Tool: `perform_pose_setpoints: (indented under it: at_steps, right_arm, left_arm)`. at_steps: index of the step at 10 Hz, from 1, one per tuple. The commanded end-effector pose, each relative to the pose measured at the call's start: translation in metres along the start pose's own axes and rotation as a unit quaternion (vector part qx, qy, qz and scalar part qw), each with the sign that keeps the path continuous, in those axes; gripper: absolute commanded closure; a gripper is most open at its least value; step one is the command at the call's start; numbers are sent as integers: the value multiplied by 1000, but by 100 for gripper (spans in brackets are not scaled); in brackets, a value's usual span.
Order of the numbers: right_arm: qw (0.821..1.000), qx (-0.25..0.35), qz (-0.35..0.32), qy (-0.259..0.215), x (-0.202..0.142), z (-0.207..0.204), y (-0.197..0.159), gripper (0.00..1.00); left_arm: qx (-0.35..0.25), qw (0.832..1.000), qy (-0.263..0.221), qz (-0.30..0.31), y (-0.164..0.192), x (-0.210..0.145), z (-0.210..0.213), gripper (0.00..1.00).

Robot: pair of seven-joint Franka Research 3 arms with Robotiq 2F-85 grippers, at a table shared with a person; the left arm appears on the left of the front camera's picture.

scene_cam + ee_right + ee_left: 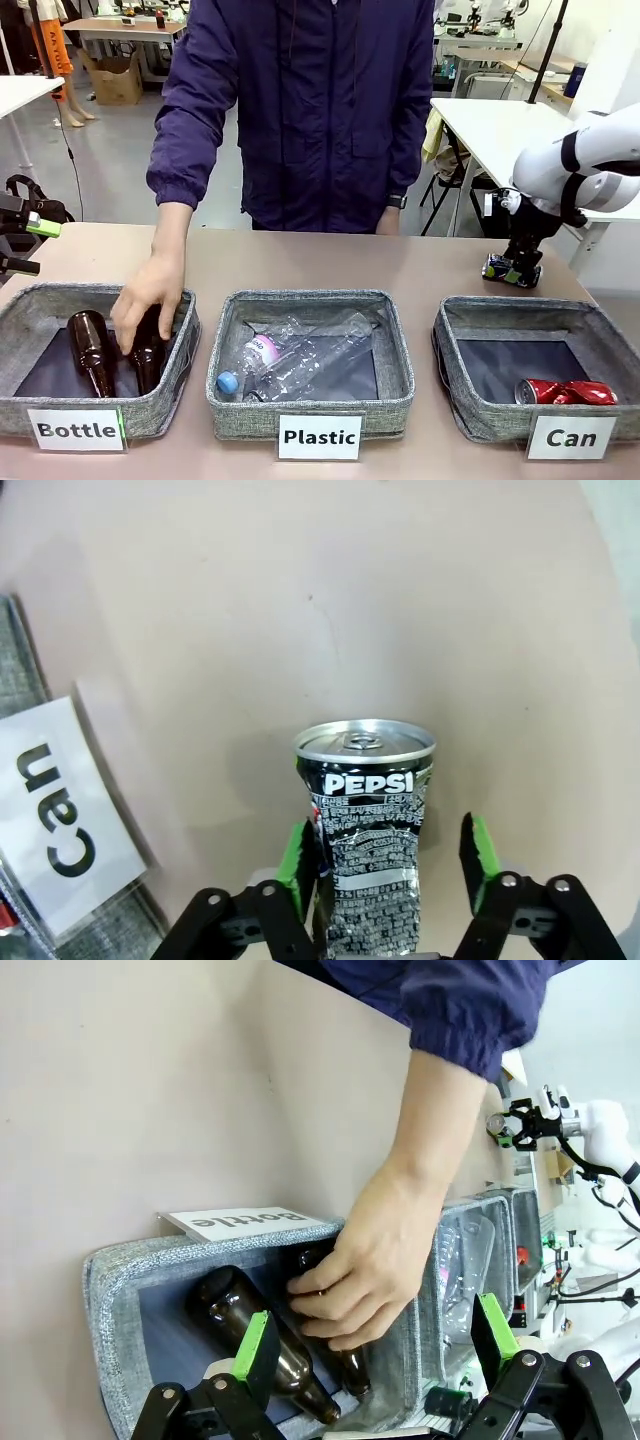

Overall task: Sort the can waste into the basket.
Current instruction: Pick up the can waste from the table and place it in the right Fabric basket.

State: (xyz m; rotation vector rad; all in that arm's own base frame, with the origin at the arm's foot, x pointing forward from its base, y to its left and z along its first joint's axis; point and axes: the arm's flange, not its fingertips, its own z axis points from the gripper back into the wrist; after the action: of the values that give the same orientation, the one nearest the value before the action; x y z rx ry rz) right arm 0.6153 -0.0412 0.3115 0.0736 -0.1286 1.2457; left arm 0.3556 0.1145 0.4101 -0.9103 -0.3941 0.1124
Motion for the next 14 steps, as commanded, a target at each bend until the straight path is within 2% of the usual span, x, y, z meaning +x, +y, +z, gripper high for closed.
perform_pose_setpoints:
  at_steps: [1, 2, 3, 4, 5, 7, 8, 10, 12, 14]
  right_arm:
    - [1000, 6, 11, 11, 1, 3, -5, 100]
    - [1000, 6, 11, 10, 1, 3, -4, 100]
    - [1000, 5, 13, 11, 0, 3, -3, 87]
    - [1000, 7, 12, 10, 0, 3, -3, 97]
    - [1000, 9, 12, 11, 0, 3, -3, 100]
    - [1000, 8, 11, 8, 0, 6, 0, 100]
    - [1000, -3, 10, -10, -1, 18, 6, 100]
    - [997, -41, 8, -64, -4, 63, 26, 100]
    - [993, -4, 16, -121, -4, 118, 59, 100]
    - [989, 48, 12, -137, -9, 159, 108, 100]
  left_arm:
    - [-2, 1000, 3, -1, 0, -1, 3, 0]
    - [-2, 1000, 3, -1, 0, -1, 3, 0]
    - [-2, 1000, 3, -1, 0, -1, 3, 0]
    - [-2, 1000, 3, -1, 0, -1, 3, 0]
    - [-2, 1000, 3, -1, 0, -1, 3, 0]
    - [-2, 1000, 3, -1, 0, -1, 3, 0]
    - [-2, 1000, 3, -1, 0, -1, 3, 0]
    - [-2, 1000, 3, -1, 0, -1, 3, 0]
    - [-2, 1000, 3, -1, 0, -1, 3, 0]
    - [-2, 1000, 3, -1, 0, -1, 3, 0]
